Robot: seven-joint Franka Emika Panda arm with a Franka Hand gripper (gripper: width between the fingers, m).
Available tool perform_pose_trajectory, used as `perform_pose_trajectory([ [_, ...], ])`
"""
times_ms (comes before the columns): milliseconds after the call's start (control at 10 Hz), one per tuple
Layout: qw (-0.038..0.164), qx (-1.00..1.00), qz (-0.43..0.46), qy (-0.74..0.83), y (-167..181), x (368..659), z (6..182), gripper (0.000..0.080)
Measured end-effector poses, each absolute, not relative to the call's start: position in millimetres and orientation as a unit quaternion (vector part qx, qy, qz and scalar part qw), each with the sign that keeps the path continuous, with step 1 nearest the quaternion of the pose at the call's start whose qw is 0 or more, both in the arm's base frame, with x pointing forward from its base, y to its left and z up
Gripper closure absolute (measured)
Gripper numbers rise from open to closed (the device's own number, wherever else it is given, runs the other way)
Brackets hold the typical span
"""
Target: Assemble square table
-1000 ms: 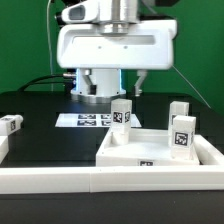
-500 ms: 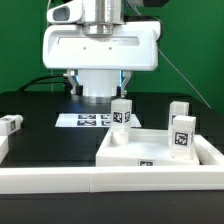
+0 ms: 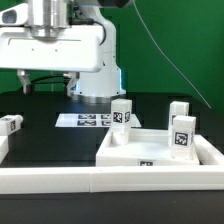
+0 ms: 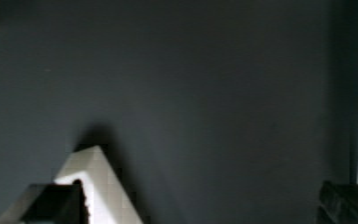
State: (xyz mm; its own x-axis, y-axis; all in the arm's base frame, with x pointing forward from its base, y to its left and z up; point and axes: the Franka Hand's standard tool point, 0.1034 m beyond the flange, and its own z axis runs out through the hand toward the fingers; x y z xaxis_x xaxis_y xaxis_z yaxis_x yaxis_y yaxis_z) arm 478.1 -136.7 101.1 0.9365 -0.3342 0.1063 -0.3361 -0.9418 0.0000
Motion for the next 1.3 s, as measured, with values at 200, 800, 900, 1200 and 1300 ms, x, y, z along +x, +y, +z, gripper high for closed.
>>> perform_pose_trajectory([
  [200,0.012,0.983,0.052,-0.173,-148.4,475.6,100.8,0.0151],
  [800,0.023,0.987,0.044,-0.153,-218.8,430.8,87.2,0.0151],
  [900,0.023,0.987,0.045,-0.154,-225.8,432.4,89.0,0.0151],
  [1200,0.011,0.987,0.027,-0.156,-218.9,430.7,86.0,0.0151],
  [1300,-0.014,0.987,-0.019,-0.157,-212.8,427.1,82.5,0.0151],
])
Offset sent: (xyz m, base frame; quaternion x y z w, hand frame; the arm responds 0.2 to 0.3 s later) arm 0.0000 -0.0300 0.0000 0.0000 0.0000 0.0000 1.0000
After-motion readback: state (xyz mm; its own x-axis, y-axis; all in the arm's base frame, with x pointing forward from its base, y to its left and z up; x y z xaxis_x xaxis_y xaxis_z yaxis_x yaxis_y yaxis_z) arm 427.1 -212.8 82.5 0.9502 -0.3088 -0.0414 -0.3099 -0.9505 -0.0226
